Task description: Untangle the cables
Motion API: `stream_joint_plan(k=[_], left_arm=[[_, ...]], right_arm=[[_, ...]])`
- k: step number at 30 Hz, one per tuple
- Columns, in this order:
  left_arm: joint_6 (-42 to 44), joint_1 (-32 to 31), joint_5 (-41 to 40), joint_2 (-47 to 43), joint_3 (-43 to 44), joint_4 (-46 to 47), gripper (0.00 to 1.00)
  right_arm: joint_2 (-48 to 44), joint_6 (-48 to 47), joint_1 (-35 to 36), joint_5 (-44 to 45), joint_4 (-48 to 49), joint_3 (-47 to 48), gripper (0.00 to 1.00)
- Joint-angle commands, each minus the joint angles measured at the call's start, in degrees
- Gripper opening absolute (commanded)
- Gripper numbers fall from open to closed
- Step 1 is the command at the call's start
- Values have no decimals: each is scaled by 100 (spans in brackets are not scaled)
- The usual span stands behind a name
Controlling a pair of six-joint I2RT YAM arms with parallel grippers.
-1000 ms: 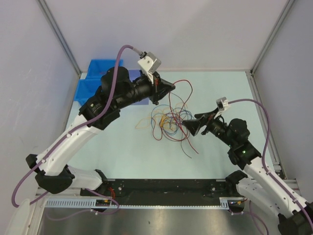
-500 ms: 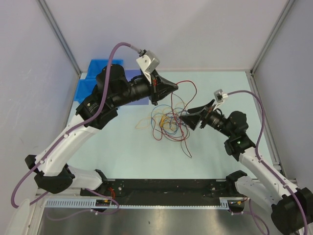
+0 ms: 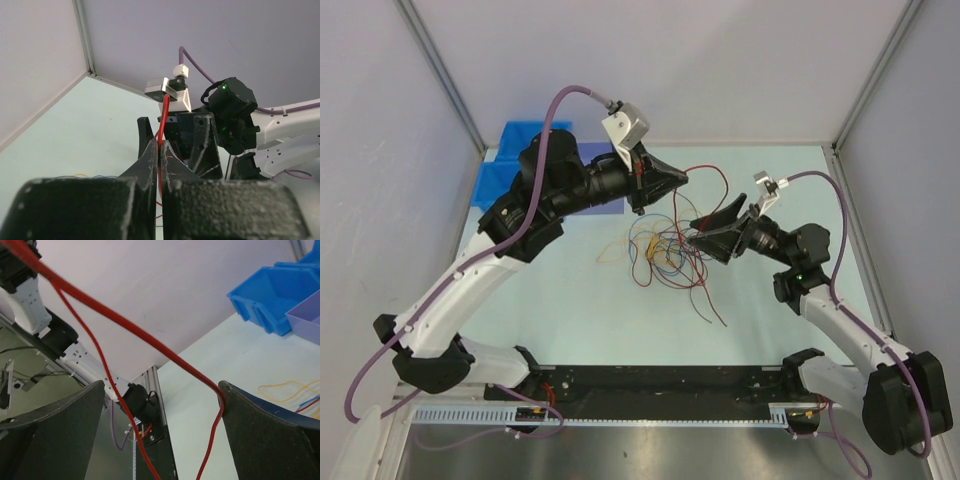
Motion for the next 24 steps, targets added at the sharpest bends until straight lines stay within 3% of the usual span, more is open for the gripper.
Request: stream_joint_plan(k=[1, 13, 20, 24], left_arm=[[88, 59, 3, 177, 352, 205, 0], [-395, 103, -358, 503, 643, 354, 0], [-949, 103, -823, 520, 590, 441, 0], [-1186, 103, -1113, 459, 424, 521, 0]], right_arm=[[-222, -123, 185, -251, 133, 232, 100], [-802, -1282, 712, 601, -1493, 285, 96], [-943, -2126, 1344, 2232, -2835, 653, 82], [-926, -2364, 1635, 2833, -3189, 821, 67]])
